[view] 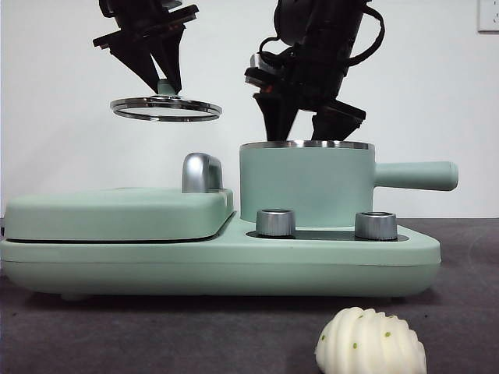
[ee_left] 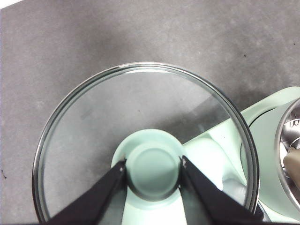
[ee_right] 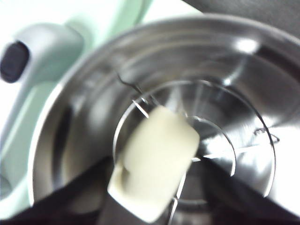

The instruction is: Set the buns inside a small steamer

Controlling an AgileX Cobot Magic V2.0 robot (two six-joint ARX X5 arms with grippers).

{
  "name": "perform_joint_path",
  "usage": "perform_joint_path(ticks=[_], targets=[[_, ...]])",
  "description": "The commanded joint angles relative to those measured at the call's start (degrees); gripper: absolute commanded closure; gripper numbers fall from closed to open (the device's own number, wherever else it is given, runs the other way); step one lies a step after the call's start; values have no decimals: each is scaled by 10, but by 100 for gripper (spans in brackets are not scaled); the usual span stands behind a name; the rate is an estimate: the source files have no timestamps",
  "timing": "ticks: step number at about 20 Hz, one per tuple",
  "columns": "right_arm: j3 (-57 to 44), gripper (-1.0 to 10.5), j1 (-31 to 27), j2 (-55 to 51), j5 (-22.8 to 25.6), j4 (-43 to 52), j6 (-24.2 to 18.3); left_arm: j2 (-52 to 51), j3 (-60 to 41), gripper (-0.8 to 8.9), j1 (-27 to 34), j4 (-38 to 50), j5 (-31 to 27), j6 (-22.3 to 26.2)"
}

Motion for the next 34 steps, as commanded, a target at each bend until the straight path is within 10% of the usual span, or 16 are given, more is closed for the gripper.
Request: perform_joint_path(ticks=[1,16,25,34], targets=[[15,554,3,13,-7,11,-8,-4,22,724,-2,10,1,-3],[72,526,-13,-140,-13,-161,-21,-4,22,724,-2,13,1,-17],[-239,523,23,-460,-15,-159,-14,-4,22,724,-3,12,1,-26],[-627,523,178,-591,-10,150,150,-4,22,724,-5,12,1,-27]])
